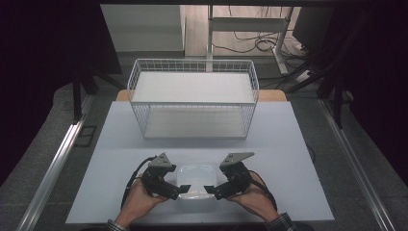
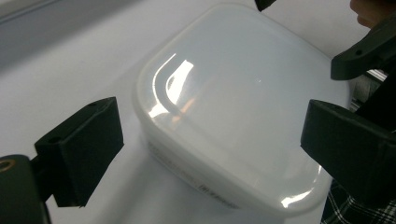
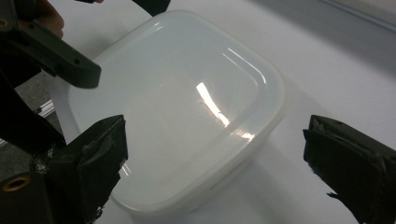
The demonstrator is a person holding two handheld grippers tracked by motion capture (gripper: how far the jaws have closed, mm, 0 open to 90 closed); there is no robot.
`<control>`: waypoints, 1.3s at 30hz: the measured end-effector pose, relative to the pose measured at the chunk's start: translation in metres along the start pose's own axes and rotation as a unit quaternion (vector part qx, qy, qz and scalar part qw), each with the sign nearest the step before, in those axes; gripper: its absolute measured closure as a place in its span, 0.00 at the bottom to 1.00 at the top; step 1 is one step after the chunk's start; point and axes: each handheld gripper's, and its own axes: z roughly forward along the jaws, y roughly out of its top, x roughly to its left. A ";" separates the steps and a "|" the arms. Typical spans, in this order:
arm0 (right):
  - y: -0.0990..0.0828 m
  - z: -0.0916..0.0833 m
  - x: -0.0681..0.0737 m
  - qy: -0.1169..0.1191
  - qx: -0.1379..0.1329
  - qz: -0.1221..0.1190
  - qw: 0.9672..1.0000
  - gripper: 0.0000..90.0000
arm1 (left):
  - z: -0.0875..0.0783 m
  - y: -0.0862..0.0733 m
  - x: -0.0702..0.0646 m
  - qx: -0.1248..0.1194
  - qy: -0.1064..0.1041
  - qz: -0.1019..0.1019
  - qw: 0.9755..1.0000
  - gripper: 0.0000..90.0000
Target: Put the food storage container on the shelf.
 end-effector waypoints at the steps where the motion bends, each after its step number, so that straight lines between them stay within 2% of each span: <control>1: 0.000 0.002 0.000 0.000 0.003 0.002 1.000 0.08 | 0.002 -0.001 0.000 0.004 0.003 -0.001 1.000 0.06; 3: -0.003 0.005 -0.001 0.000 0.010 0.011 1.000 0.10 | 0.003 -0.004 0.002 0.002 -0.010 -0.016 1.000 0.07; 5: -0.006 0.005 -0.004 0.017 0.010 0.045 0.999 0.15 | 0.002 -0.005 0.003 0.001 -0.022 -0.028 0.999 0.12; 6: -0.006 0.005 -0.005 0.021 0.011 0.051 0.998 0.18 | 0.002 -0.007 0.003 0.001 -0.030 -0.040 0.999 0.15; 8: -0.007 0.004 -0.006 0.050 0.019 0.079 0.995 0.26 | 0.001 -0.009 0.002 0.003 -0.035 -0.058 0.998 0.16; 10: -0.008 0.003 -0.006 0.056 0.026 0.091 0.994 0.28 | -0.001 -0.010 -0.001 0.005 -0.029 -0.069 0.997 0.19; 12: -0.008 0.000 -0.005 0.057 0.031 0.102 0.993 0.35 | -0.006 -0.011 -0.005 0.006 -0.020 -0.080 0.997 0.24; 16: -0.011 -0.012 -0.004 0.045 0.022 0.118 0.992 0.57 | -0.017 -0.015 -0.011 -0.003 -0.004 -0.093 0.996 0.46; 21: -0.013 -0.020 -0.002 0.043 0.019 0.141 0.989 0.68 | -0.023 -0.016 -0.011 -0.014 -0.007 -0.113 0.993 0.62; 27: -0.015 -0.024 -0.002 0.037 -0.016 0.153 0.987 0.78 | -0.029 -0.017 -0.010 -0.040 0.001 -0.123 0.992 0.74; 30: -0.017 -0.025 -0.001 0.030 -0.027 0.152 0.988 0.81 | -0.031 -0.020 -0.008 -0.056 -0.004 -0.136 0.989 0.78; 32: -0.016 -0.028 0.002 0.016 -0.039 0.148 0.988 0.88 | -0.034 -0.020 -0.008 -0.072 0.003 -0.135 0.988 0.88; 33: -0.016 -0.028 0.002 0.016 -0.039 0.148 0.988 0.88 | -0.034 -0.020 -0.008 -0.072 0.003 -0.135 0.988 0.88; 34: -0.015 -0.027 0.006 -0.005 -0.039 0.133 0.990 0.88 | -0.034 -0.021 -0.008 -0.076 0.007 -0.139 0.987 0.88; 39: -0.015 -0.027 0.006 -0.010 -0.044 0.128 0.991 0.88 | -0.032 -0.022 -0.008 -0.084 0.006 -0.140 0.987 0.88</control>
